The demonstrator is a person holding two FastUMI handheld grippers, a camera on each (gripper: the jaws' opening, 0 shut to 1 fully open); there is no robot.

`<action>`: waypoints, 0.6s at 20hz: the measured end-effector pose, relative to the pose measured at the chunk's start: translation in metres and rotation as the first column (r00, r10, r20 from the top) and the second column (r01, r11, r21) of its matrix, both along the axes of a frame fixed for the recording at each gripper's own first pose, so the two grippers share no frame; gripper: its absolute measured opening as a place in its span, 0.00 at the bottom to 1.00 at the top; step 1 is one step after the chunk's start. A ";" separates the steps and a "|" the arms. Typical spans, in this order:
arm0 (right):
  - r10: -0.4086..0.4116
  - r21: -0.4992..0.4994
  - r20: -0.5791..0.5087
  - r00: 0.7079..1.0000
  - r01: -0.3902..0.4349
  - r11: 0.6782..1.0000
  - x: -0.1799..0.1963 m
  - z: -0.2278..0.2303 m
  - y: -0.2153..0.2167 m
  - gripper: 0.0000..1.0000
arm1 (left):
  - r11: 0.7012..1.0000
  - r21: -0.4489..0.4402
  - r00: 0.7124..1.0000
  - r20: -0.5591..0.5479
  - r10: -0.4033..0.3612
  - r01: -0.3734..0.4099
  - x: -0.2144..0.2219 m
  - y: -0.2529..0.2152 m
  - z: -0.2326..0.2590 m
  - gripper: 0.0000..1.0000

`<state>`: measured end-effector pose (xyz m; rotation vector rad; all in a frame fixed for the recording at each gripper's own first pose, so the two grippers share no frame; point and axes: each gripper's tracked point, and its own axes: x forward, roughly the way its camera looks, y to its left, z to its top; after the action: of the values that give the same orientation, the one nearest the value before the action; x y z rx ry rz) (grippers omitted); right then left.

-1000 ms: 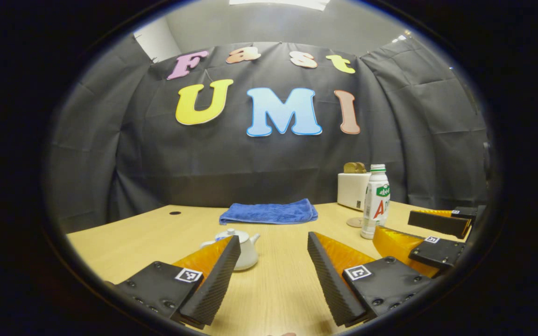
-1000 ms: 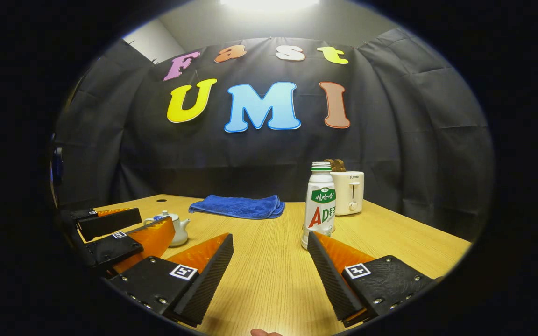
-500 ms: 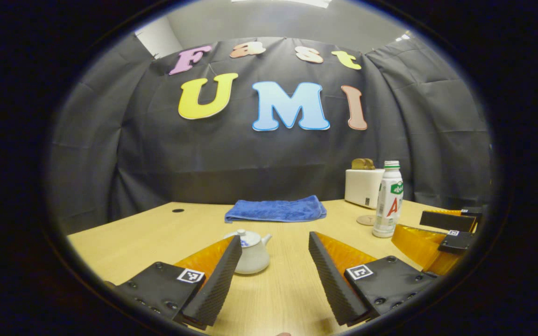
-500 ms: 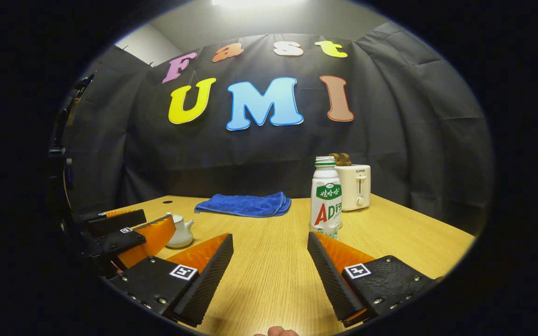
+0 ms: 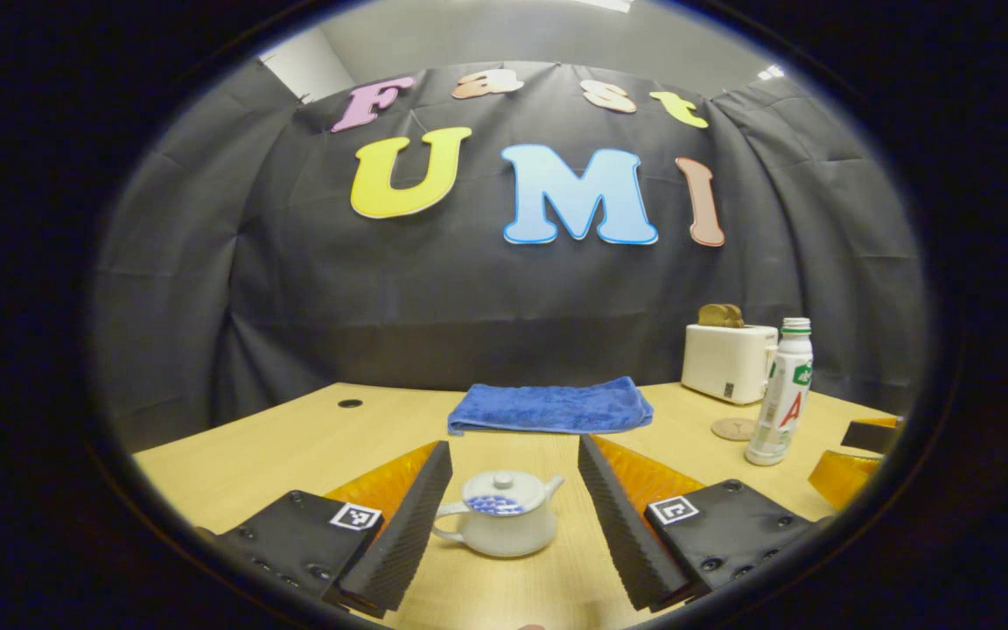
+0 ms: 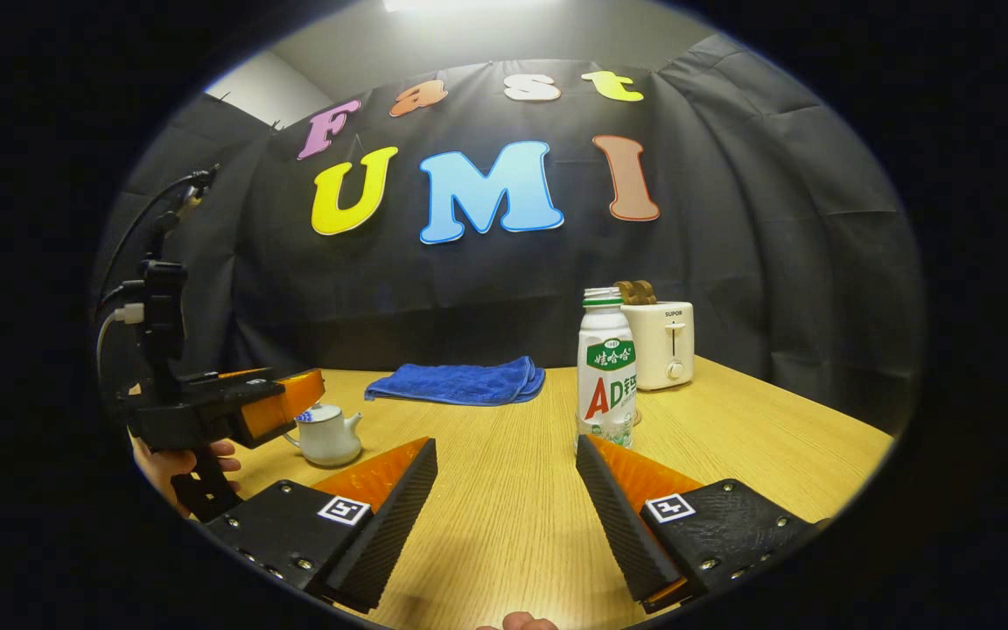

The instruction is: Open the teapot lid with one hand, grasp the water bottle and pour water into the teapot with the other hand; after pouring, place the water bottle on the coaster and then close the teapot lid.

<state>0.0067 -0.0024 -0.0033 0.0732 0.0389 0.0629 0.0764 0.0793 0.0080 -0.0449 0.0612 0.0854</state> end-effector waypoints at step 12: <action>0.007 0.013 -0.013 1.000 -0.007 1.000 0.000 -0.001 -0.003 0.99 | 0.999 0.039 0.994 -0.107 0.016 -0.012 0.043 0.012 -0.037 0.68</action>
<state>0.0071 -0.0050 -0.0048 0.0867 0.0522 0.0698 0.1193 0.0917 -0.0285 -0.0025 0.1666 0.1034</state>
